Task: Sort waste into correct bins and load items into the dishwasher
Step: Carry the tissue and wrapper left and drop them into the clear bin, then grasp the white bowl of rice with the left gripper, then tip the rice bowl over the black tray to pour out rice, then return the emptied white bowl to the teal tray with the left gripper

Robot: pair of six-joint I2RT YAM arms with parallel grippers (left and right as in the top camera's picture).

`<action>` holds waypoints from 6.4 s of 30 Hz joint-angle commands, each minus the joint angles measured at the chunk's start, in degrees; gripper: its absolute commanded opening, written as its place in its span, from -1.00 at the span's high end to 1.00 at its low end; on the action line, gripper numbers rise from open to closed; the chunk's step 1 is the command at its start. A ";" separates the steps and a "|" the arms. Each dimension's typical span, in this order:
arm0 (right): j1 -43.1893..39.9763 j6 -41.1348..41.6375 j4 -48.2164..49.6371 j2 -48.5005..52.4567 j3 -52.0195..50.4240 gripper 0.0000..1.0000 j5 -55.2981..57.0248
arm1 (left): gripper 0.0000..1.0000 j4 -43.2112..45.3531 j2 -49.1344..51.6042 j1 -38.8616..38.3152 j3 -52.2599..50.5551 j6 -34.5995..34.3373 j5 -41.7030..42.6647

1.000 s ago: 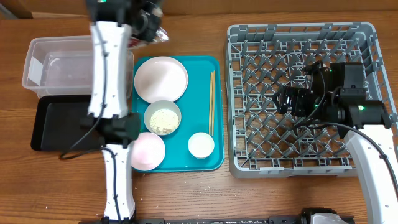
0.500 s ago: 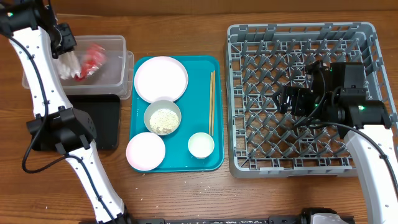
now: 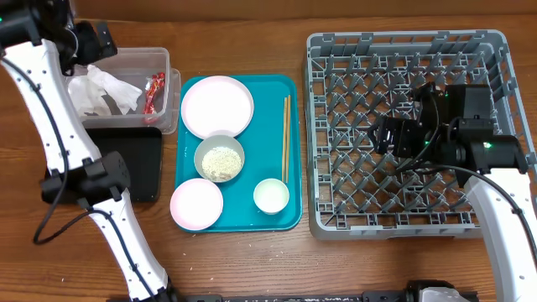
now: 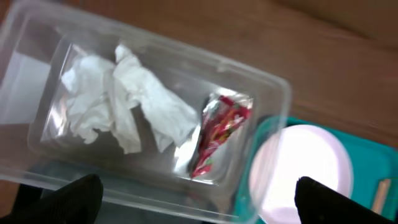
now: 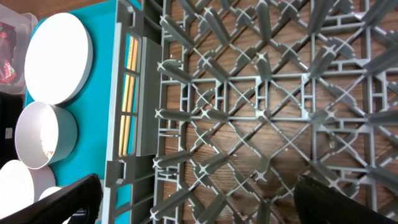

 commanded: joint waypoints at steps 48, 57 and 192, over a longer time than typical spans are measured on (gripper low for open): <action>-0.17 -0.04 -0.76 -0.24 1.27 -1.00 -0.52 | 0.68 44.37 -34.67 -39.30 -101.24 -14.05 -1.22; -0.17 -0.04 -0.68 -0.24 1.27 -1.00 -0.50 | 0.92 43.19 -34.71 -39.28 -100.52 -14.05 -0.15; -0.17 1.68 -1.07 -0.24 1.27 -1.00 -0.31 | 0.84 20.31 -25.09 -41.20 -79.82 -3.26 -5.33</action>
